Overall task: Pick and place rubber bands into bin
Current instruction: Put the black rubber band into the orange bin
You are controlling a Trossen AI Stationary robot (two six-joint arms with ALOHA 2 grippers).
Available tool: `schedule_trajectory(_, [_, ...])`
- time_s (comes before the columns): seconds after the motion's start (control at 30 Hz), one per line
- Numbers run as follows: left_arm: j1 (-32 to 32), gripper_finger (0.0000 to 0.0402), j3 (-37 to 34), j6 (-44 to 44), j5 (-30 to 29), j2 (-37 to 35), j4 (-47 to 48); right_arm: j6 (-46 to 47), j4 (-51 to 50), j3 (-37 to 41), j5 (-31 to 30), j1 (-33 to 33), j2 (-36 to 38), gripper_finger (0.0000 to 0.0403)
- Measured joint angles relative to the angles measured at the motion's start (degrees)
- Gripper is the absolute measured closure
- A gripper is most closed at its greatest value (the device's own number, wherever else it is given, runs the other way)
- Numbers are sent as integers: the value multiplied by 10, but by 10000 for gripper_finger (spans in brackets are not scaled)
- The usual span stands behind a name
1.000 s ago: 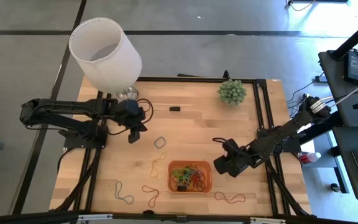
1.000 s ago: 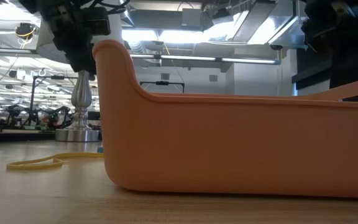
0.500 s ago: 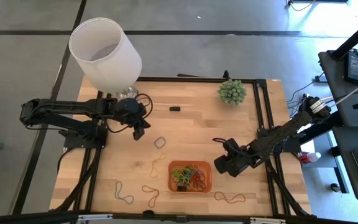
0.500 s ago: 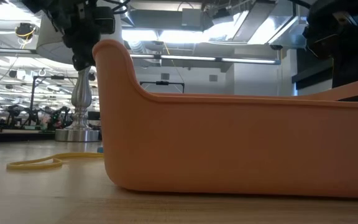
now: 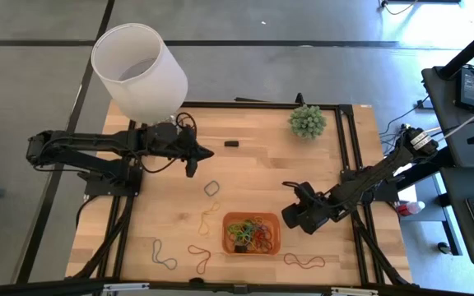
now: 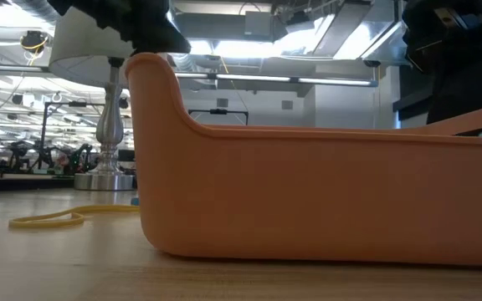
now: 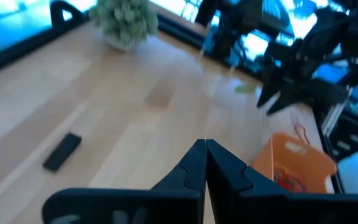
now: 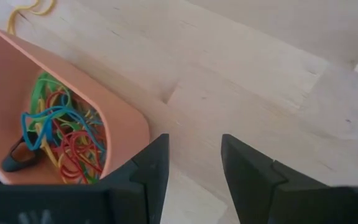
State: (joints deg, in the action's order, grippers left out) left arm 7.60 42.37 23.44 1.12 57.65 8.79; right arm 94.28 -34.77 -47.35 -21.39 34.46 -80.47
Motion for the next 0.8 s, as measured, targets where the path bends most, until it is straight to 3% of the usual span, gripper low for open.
schedule_trajectory(0.23, [0, 398, 0, -3, -1, 0, -48, 0, 8, 0, 0, 0, 0, 254])
schedule_trajectory(0.8, [0, 398, 0, 14, -1, 0, -48, 0, 21, 0, 0, 0, 0, 254])
